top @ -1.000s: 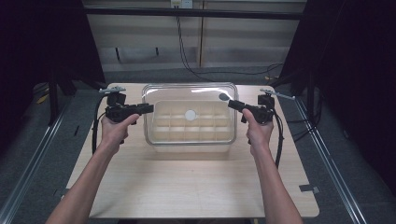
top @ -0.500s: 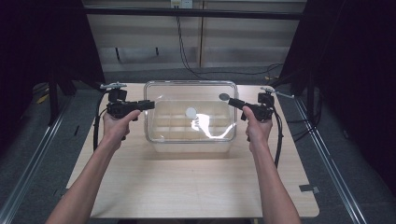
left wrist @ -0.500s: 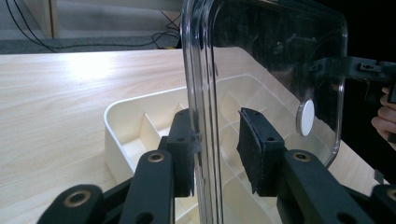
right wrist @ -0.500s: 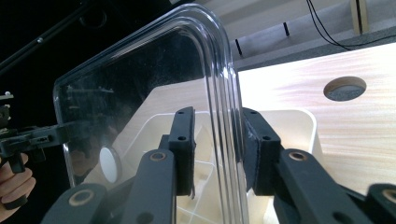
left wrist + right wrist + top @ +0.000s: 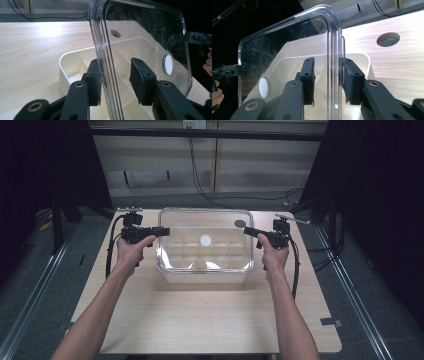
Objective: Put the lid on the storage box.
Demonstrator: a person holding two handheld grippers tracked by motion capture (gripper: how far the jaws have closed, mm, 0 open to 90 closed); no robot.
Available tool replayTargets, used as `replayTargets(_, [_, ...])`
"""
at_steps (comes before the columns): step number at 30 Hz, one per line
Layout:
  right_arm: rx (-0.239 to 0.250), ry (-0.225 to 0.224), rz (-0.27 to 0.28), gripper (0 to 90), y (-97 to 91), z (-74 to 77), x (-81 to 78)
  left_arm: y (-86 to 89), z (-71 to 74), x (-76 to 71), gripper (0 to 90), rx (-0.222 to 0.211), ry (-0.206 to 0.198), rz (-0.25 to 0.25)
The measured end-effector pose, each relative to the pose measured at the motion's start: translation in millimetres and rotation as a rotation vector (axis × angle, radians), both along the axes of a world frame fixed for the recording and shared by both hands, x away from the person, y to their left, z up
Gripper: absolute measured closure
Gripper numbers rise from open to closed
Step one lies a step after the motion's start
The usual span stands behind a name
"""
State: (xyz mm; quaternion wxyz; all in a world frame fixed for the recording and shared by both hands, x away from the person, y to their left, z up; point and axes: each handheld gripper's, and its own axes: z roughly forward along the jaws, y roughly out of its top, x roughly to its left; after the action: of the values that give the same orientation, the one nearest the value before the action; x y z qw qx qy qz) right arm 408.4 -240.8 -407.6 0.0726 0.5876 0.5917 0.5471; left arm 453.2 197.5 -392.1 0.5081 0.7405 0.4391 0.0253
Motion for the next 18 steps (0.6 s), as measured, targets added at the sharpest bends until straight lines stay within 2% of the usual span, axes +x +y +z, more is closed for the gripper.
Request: replayTargets(18, [-0.027,0.056,-0.006,61.7,3.9,-17.3,14.6,-3.2,-20.9,11.9,56.0,0.023,0.056,0.028])
